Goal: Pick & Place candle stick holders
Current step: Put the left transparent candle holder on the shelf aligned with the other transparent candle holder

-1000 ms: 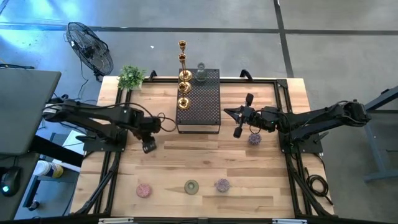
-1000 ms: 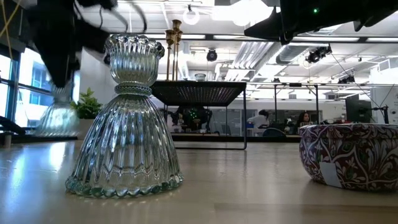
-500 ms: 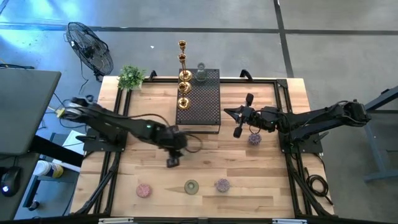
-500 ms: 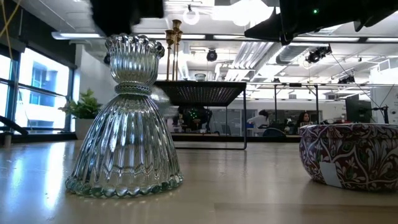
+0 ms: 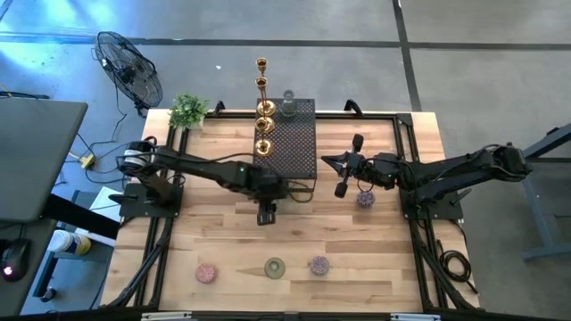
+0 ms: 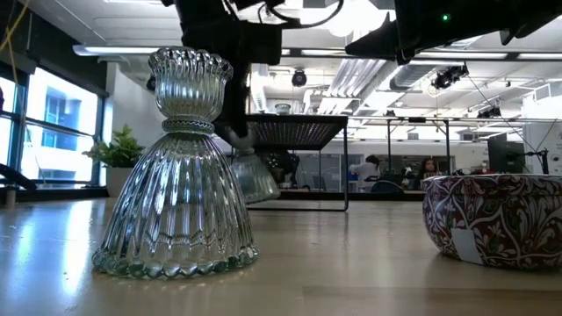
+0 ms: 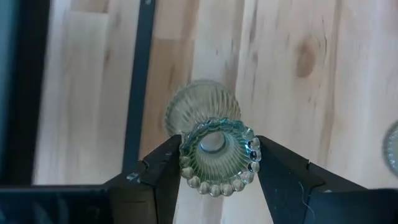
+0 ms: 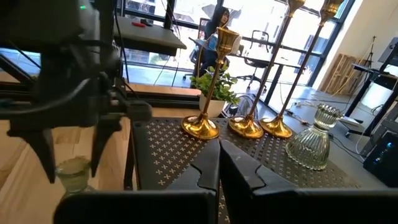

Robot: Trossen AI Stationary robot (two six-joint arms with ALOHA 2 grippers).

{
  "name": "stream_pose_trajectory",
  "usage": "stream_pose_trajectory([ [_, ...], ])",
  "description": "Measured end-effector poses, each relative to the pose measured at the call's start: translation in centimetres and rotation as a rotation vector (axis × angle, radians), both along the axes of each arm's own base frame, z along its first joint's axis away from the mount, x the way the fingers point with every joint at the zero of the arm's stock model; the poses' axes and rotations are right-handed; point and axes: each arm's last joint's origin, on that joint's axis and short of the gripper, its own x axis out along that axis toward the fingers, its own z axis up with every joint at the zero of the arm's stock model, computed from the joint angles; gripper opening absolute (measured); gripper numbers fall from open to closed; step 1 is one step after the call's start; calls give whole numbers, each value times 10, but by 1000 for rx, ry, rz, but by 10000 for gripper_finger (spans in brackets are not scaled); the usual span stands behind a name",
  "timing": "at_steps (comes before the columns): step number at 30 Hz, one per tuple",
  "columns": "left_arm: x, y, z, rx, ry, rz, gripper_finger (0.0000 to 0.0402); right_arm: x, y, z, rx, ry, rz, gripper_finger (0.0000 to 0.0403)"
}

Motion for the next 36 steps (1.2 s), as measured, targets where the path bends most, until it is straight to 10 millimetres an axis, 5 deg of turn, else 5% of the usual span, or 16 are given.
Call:
stream_pose_trajectory([
  [26, 6, 1, -2, -53, -26, -71, 204, 0, 0, 0, 0, 1, 1, 2],
  [36, -27, -7, 61, 60, -204, -128, 156, 0, 0, -1, -1, 8, 0, 1],
])
